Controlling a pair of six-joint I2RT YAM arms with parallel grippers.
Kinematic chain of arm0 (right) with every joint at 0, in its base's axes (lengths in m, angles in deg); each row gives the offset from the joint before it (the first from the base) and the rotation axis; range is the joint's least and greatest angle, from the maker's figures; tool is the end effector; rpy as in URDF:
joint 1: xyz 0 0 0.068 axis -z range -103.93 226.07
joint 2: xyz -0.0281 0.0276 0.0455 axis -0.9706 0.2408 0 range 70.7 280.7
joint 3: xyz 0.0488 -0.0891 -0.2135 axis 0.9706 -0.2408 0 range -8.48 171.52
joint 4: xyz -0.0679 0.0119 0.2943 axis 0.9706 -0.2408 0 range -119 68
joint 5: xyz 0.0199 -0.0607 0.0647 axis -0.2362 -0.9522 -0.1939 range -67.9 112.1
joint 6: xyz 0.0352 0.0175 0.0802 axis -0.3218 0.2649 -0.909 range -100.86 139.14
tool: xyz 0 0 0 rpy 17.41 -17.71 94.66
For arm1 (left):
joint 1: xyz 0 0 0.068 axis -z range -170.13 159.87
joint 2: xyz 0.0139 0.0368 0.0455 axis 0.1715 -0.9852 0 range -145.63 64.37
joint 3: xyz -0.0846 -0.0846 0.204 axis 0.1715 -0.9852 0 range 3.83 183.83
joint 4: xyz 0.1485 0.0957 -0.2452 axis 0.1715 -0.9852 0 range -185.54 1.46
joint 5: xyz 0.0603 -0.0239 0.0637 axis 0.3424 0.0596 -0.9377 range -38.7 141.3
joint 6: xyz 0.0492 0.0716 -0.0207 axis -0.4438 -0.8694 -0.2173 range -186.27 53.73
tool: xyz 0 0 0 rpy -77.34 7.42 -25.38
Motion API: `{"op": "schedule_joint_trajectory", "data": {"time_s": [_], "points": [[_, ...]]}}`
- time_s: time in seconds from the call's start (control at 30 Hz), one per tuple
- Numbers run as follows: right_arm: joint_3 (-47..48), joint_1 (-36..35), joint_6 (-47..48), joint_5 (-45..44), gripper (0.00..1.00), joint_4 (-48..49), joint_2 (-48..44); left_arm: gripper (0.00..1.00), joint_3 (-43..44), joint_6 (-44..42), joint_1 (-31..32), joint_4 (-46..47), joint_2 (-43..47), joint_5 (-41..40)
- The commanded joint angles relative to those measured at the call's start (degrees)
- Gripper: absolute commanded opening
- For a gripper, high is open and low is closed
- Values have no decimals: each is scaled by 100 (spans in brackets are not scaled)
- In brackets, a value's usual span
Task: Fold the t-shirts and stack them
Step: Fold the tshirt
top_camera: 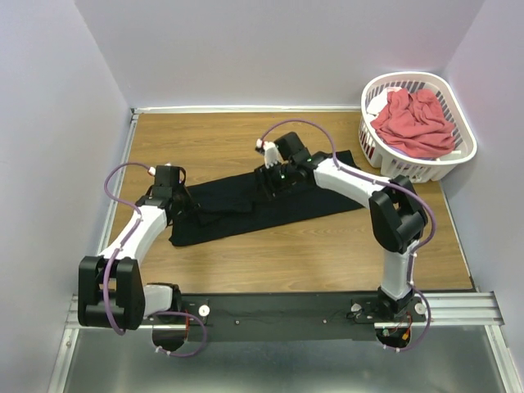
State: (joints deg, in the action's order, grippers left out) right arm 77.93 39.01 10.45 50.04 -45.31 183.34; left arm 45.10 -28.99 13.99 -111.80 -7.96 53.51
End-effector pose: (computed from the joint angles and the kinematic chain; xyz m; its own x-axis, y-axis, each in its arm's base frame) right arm 0.3652 0.3224 0.1389 -0.7173 -0.3744 -0.5877 -0.6744 0.5850 0.4505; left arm 0.3176 -0.0260 0.1071 -0.7018 -0.5563 -0.4451 -0.4158 0.8271 -0.3782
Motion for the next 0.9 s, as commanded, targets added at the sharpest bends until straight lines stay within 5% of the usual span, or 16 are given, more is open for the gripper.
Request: {"op": "schedule_joint_trajectory", "data": {"time_s": [0.0,0.13,0.87], "points": [[-660,-521,1193,-1219,63,133,-426,5,-128,-71,-25,15,299,130],[-968,-951,1668,-2159,78,625,-629,5,-225,-80,-25,-11,334,191],[-564,-1822,2380,-3401,79,1004,91,5,-252,-54,-34,-20,519,385]]}}
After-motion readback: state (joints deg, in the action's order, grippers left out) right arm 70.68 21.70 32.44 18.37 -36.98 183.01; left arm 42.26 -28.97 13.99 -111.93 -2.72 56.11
